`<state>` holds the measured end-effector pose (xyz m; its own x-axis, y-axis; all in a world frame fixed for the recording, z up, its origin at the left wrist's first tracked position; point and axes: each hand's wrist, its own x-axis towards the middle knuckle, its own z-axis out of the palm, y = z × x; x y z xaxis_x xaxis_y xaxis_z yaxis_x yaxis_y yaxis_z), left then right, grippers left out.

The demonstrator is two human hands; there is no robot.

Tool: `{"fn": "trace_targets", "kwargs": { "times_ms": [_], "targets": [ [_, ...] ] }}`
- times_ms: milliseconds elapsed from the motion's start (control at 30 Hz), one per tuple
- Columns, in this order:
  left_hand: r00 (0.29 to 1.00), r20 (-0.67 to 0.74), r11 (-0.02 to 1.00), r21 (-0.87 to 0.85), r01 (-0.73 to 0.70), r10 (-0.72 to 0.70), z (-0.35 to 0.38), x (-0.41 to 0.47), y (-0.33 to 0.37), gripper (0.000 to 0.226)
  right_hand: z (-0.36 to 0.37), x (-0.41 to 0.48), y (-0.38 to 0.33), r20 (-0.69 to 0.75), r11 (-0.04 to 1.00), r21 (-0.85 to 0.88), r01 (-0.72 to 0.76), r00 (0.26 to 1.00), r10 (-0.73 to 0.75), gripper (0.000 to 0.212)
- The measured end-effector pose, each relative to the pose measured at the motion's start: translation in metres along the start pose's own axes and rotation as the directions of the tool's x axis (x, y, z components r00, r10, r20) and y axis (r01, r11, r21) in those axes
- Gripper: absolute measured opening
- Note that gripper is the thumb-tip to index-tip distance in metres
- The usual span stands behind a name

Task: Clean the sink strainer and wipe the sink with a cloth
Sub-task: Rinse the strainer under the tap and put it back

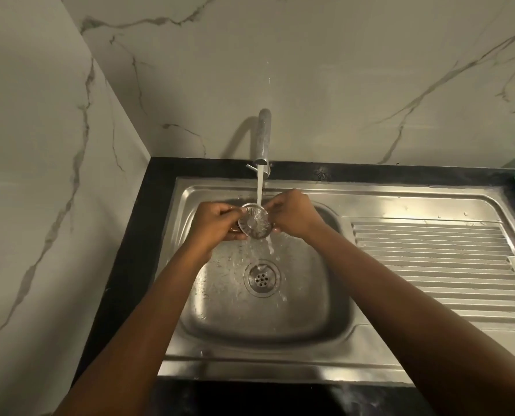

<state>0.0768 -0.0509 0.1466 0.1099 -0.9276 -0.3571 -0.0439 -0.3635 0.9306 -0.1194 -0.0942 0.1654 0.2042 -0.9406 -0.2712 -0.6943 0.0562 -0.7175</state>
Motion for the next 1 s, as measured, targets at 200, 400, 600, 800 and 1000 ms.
{"fn": "trace_targets", "kwargs": {
  "times_ms": [200,400,600,800,1000],
  "targets": [
    [0.994,-0.052,0.995,-0.019,-0.095,0.094,-0.014,-0.007,0.001,0.011,0.008,0.007,-0.016,-0.128,0.989,0.119,0.090,0.989,-0.075,0.029],
    [0.995,-0.025,0.992,-0.075,-0.102,0.101,0.006,-0.007,-0.008,0.014,-0.003,0.000,-0.017,-0.242,0.972,-0.076,0.223,0.941,-0.235,0.017],
    [1.000,0.022,0.962,-0.274,0.016,-0.011,0.034,0.001,-0.007,0.016,-0.020,-0.009,-0.008,-0.264,0.973,-0.028,0.228,0.937,-0.227,0.023],
    [0.979,0.114,0.900,-0.388,0.200,-0.168,0.036,0.005,-0.014,0.017,-0.017,-0.017,-0.008,-0.219,0.971,-0.066,0.230,0.946,-0.239,0.028],
    [0.982,0.079,0.901,-0.390,0.189,-0.171,0.026,0.000,-0.025,0.015,-0.002,-0.009,-0.028,-0.118,0.947,-0.082,0.312,0.940,-0.320,0.022]
  ]
}}
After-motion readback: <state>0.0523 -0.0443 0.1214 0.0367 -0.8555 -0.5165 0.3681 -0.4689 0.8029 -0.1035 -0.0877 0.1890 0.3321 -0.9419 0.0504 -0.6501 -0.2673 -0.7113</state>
